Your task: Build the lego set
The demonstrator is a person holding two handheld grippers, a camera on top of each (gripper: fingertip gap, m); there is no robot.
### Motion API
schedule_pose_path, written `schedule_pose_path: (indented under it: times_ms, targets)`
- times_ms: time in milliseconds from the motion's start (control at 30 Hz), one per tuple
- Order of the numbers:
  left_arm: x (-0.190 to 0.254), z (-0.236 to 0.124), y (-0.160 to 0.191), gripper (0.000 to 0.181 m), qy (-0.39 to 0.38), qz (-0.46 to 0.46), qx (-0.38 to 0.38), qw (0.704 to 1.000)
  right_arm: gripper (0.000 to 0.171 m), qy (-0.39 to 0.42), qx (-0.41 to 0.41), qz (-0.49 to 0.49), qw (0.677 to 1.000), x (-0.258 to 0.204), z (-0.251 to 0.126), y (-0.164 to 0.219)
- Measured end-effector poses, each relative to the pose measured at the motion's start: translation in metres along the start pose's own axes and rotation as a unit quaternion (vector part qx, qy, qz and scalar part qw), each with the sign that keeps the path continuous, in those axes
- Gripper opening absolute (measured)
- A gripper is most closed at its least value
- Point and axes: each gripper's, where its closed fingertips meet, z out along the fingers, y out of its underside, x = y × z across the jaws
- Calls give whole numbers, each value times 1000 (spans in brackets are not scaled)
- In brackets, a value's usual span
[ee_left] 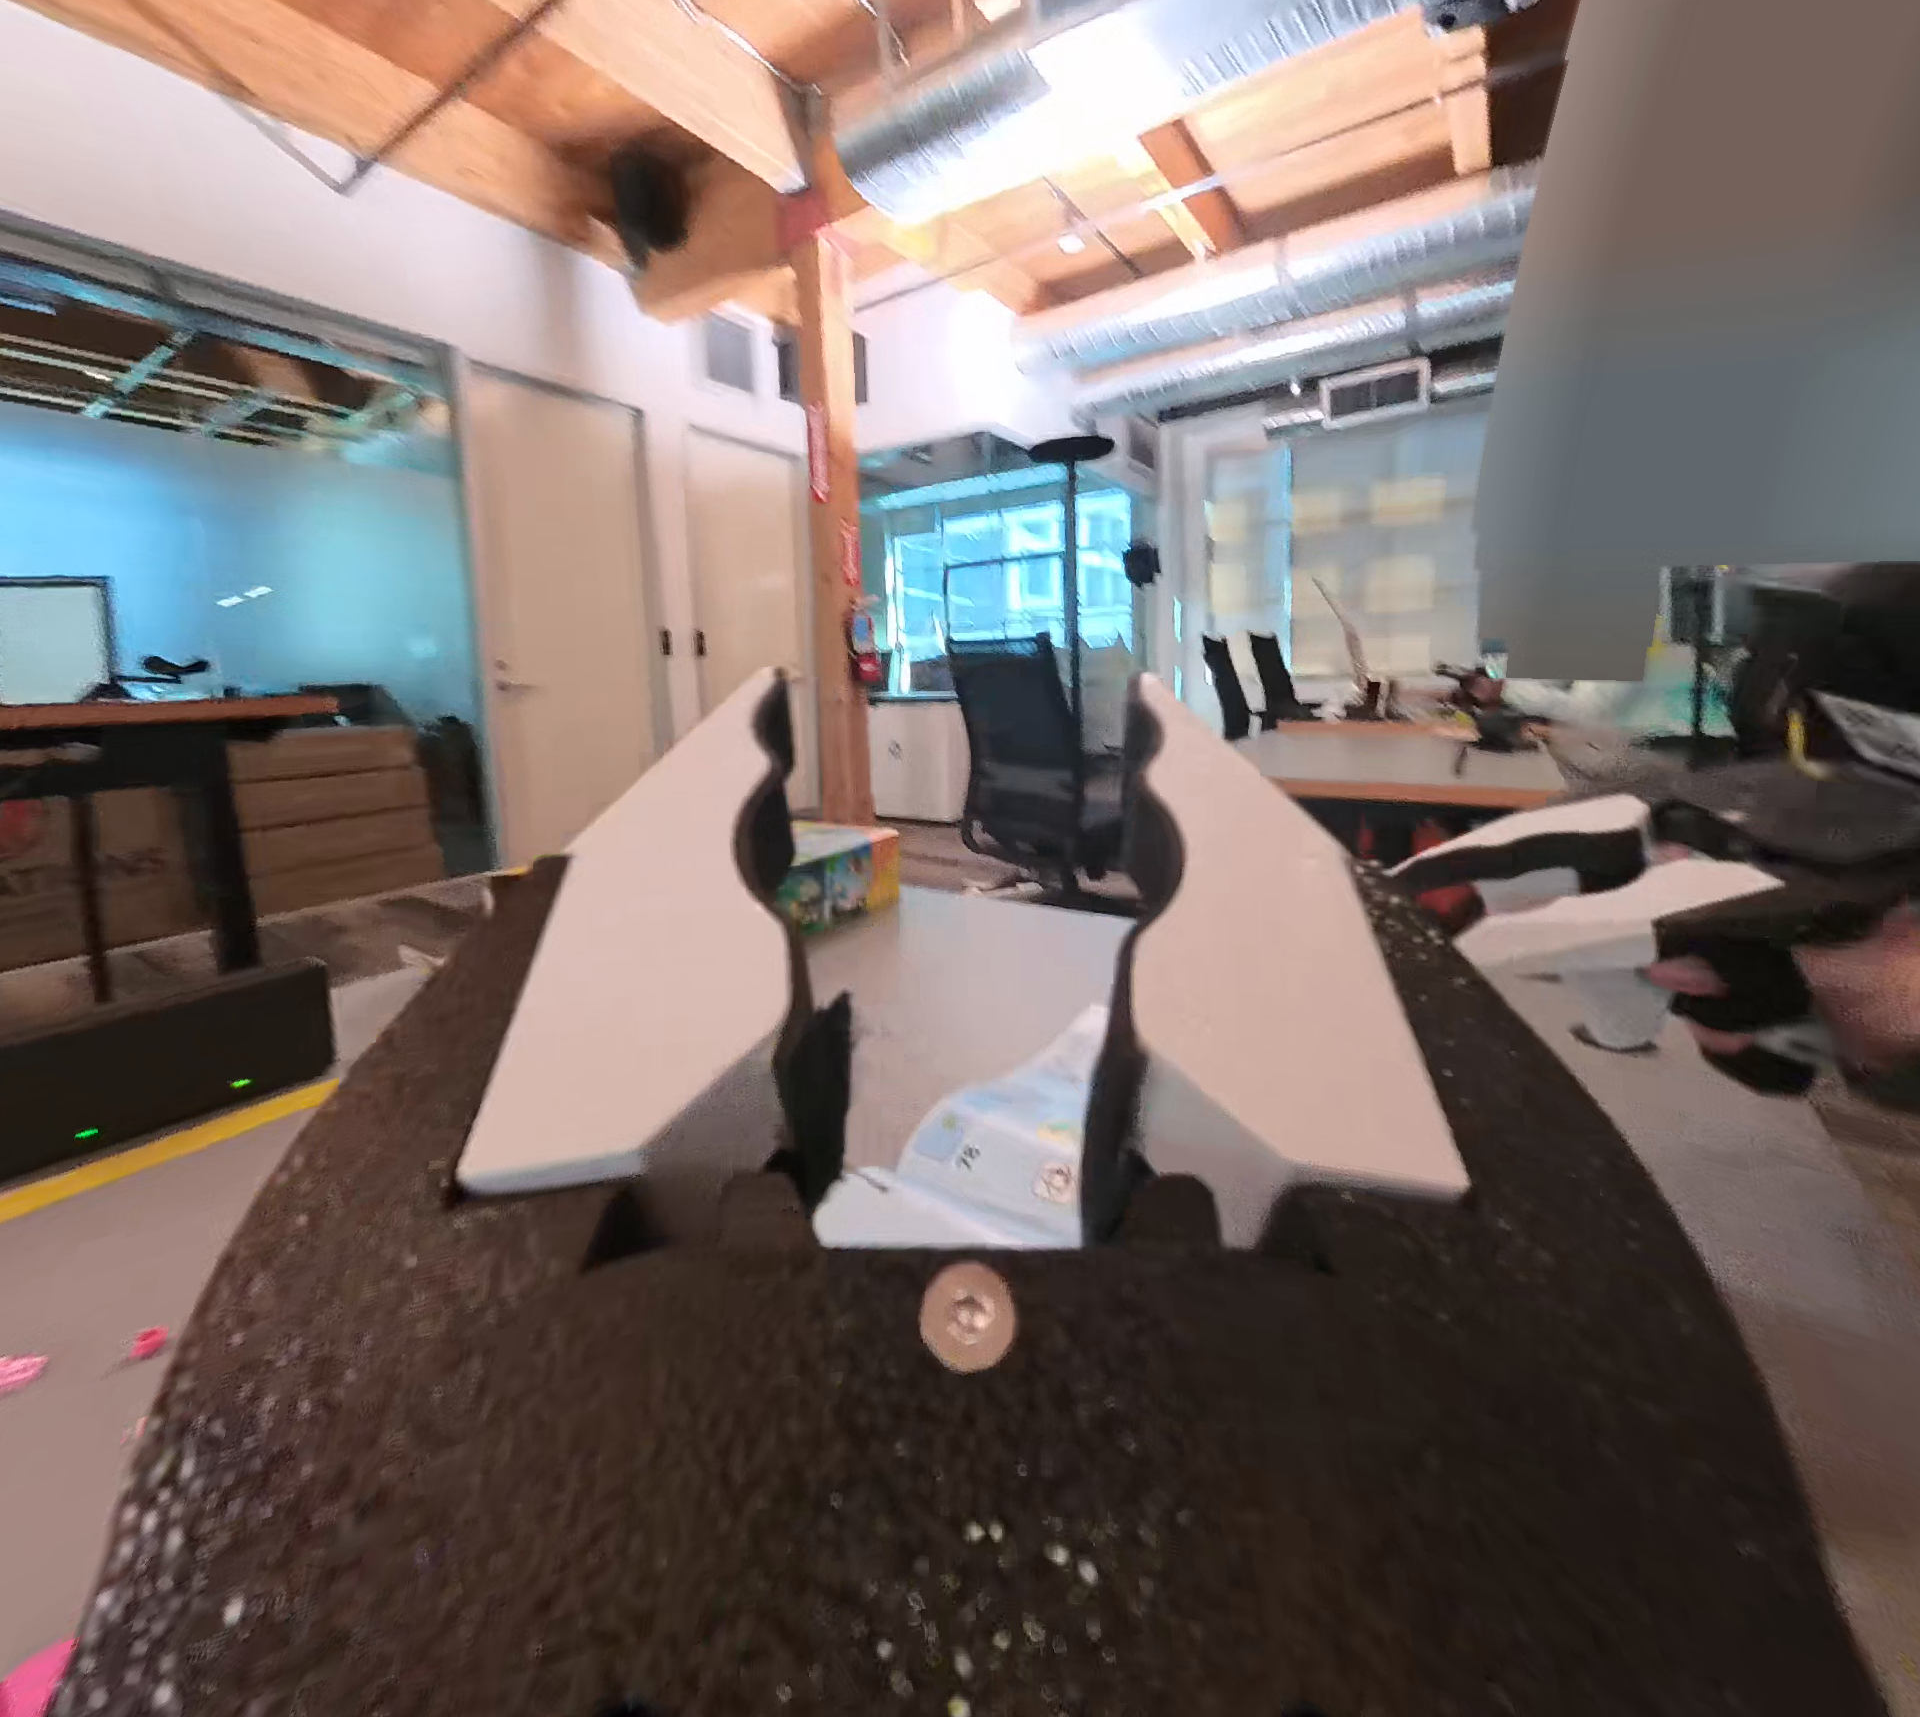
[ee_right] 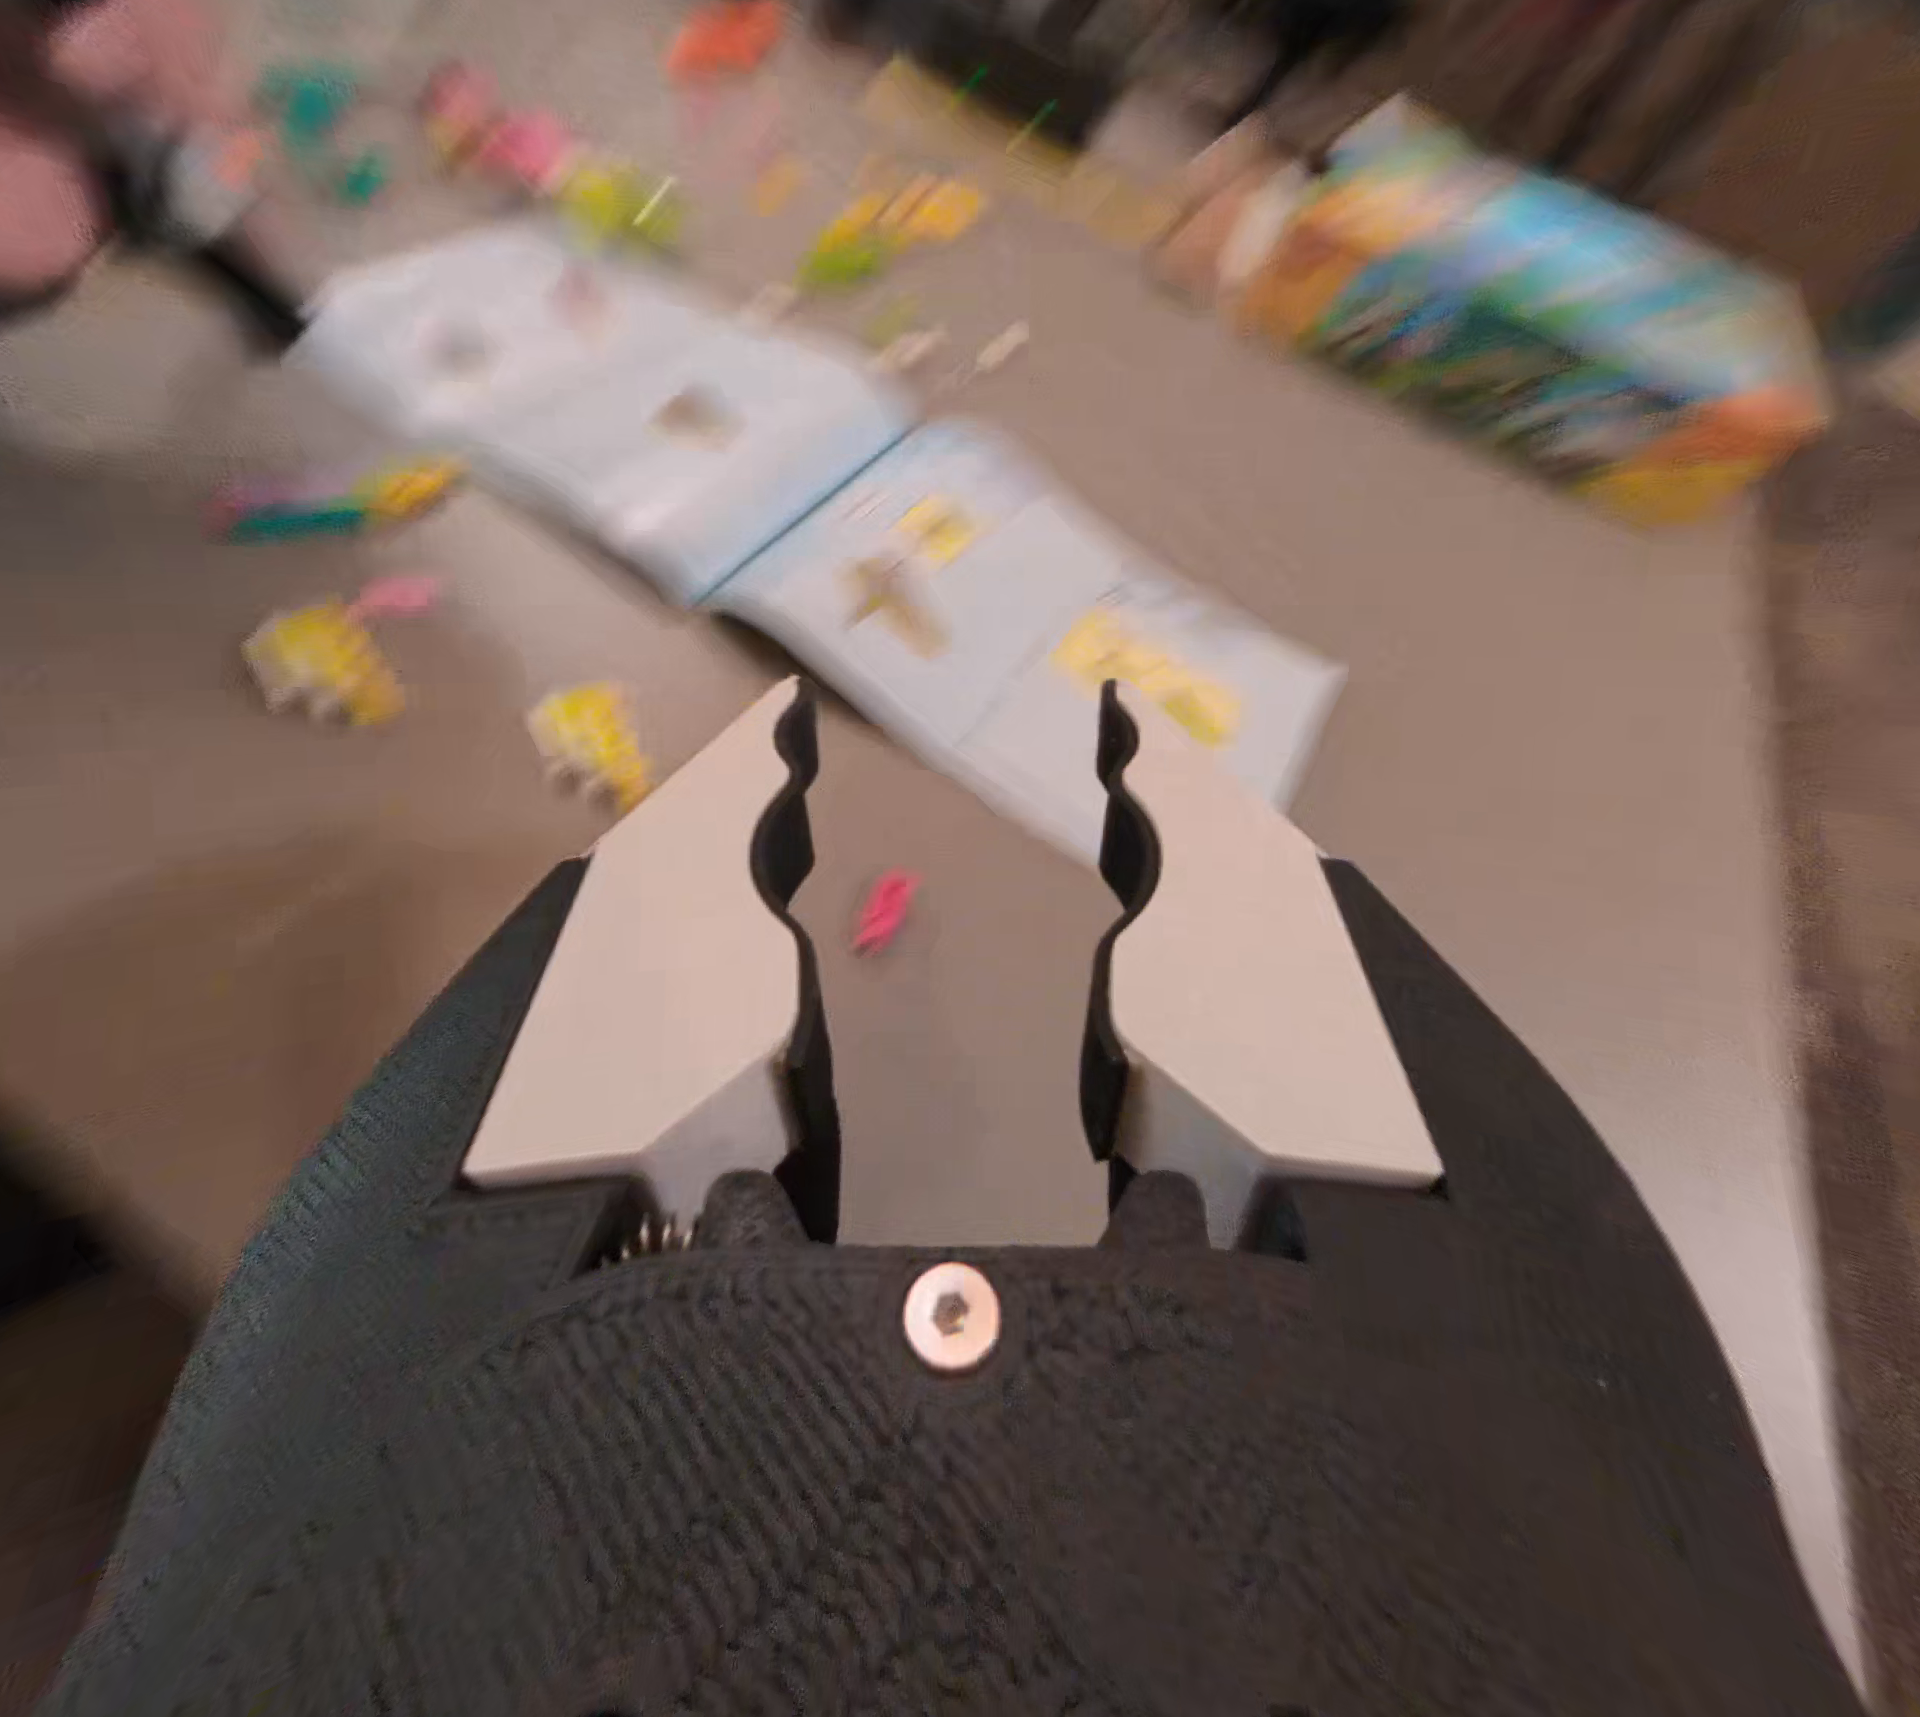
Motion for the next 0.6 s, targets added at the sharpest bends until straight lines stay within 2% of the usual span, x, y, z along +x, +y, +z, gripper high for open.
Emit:
schedule_pose_path:
  times_ms: [33,100,167,400,600]
  targets:
    - [-3,-1,-4,67,-8,-1,8,1000,53,53,68,11,996,19,-8,-11]
    - [-6,-2,-7,68,-11,-7,15,1000,50,121,181,10,976,39,-29,-27]
    - [-5,-2,-5,66,-10,-7,13,1000,45,152,236,-10,960,43,-42,-32]
    - [-4,-2,4,60,-5,-2,1,1000,39,148,238,-71,957,31,-30,-27]
    - [-4,-1,13,58,-3,-16,-11,1000,38,136,242,-51,959,33,-30,-25]
